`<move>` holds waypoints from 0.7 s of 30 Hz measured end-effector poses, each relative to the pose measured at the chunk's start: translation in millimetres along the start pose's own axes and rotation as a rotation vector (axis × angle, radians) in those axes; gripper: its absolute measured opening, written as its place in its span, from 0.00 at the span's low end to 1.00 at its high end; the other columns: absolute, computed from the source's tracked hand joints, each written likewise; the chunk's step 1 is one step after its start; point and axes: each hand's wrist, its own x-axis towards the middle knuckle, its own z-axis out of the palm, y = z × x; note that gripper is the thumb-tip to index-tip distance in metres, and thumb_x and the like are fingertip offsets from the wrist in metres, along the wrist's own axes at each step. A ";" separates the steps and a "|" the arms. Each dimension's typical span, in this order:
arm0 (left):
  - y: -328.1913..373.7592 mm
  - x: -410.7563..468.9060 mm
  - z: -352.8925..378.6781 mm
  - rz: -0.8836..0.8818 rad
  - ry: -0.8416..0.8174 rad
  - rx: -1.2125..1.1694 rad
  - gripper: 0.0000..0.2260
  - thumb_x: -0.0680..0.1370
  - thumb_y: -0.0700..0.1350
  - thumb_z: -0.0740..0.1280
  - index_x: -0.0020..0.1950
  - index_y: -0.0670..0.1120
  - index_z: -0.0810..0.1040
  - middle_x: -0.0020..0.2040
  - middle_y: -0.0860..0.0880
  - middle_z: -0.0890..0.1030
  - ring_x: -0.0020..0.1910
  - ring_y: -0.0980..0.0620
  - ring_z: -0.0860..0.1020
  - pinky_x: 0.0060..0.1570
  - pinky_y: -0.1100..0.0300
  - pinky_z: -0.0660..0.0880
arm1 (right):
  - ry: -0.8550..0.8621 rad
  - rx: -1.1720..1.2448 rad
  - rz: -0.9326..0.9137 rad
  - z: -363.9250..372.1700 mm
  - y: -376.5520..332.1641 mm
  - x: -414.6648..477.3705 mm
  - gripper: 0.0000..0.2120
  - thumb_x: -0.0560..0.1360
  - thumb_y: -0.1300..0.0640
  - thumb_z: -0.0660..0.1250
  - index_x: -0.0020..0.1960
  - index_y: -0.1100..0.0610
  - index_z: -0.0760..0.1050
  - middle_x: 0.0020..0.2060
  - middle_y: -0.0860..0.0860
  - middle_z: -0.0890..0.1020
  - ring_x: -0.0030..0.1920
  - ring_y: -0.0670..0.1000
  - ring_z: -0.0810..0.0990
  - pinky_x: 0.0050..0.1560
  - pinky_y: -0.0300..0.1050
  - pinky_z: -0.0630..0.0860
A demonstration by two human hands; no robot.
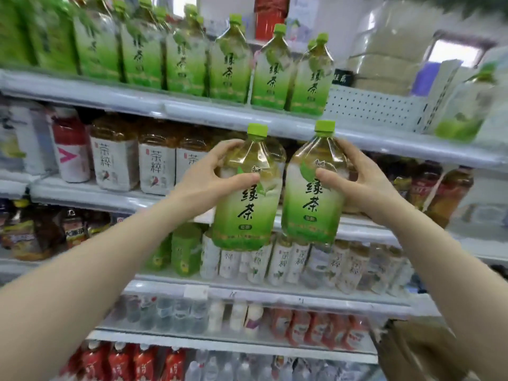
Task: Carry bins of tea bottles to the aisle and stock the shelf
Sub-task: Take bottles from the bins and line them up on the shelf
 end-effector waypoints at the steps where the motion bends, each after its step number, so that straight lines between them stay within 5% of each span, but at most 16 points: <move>1: 11.1 11.2 0.1 0.006 0.035 -0.019 0.33 0.65 0.69 0.74 0.68 0.66 0.70 0.65 0.61 0.76 0.64 0.57 0.74 0.66 0.51 0.70 | 0.000 -0.010 -0.017 -13.0 -3.4 10.5 0.34 0.73 0.41 0.72 0.74 0.38 0.62 0.60 0.36 0.75 0.57 0.39 0.77 0.62 0.46 0.74; 5: 53.1 55.3 -6.9 0.030 0.140 -0.051 0.31 0.63 0.69 0.75 0.63 0.67 0.71 0.59 0.54 0.79 0.55 0.50 0.80 0.58 0.47 0.77 | 0.023 -0.023 -0.102 -52.4 -18.0 55.3 0.37 0.65 0.31 0.72 0.72 0.33 0.64 0.65 0.45 0.77 0.60 0.49 0.79 0.63 0.53 0.76; 8: 80.0 88.0 -10.2 0.071 0.181 -0.080 0.30 0.66 0.64 0.76 0.65 0.62 0.71 0.59 0.56 0.76 0.55 0.51 0.79 0.56 0.52 0.76 | 0.100 0.065 -0.136 -77.4 -25.5 86.9 0.36 0.70 0.42 0.76 0.74 0.40 0.65 0.63 0.48 0.78 0.54 0.47 0.81 0.55 0.48 0.80; 12: 106.1 122.2 -15.0 0.085 0.224 -0.103 0.31 0.62 0.65 0.76 0.62 0.62 0.70 0.62 0.55 0.75 0.55 0.55 0.78 0.60 0.51 0.74 | 0.145 0.110 -0.154 -112.0 -23.7 133.3 0.32 0.73 0.47 0.74 0.74 0.42 0.66 0.64 0.49 0.78 0.56 0.53 0.82 0.59 0.55 0.79; 15: 113.4 143.7 -17.1 0.072 0.223 -0.165 0.30 0.64 0.58 0.76 0.64 0.58 0.71 0.64 0.48 0.76 0.48 0.52 0.82 0.47 0.53 0.81 | 0.224 0.196 -0.147 -128.9 -16.6 165.7 0.33 0.73 0.51 0.76 0.74 0.44 0.66 0.65 0.52 0.77 0.56 0.53 0.82 0.57 0.54 0.80; 18: 112.8 163.5 -13.7 0.078 0.262 -0.159 0.27 0.70 0.53 0.77 0.66 0.56 0.72 0.62 0.51 0.76 0.46 0.55 0.82 0.38 0.64 0.80 | 0.307 0.343 -0.130 -138.5 -5.0 195.4 0.33 0.71 0.55 0.77 0.73 0.47 0.68 0.66 0.51 0.77 0.55 0.52 0.83 0.48 0.44 0.83; 21: 111.0 182.6 -4.9 0.069 0.286 -0.119 0.27 0.71 0.55 0.75 0.67 0.56 0.71 0.58 0.56 0.73 0.55 0.53 0.78 0.52 0.61 0.79 | 0.319 0.409 -0.127 -146.0 9.7 219.9 0.33 0.71 0.57 0.77 0.72 0.47 0.69 0.65 0.48 0.77 0.50 0.49 0.84 0.39 0.40 0.82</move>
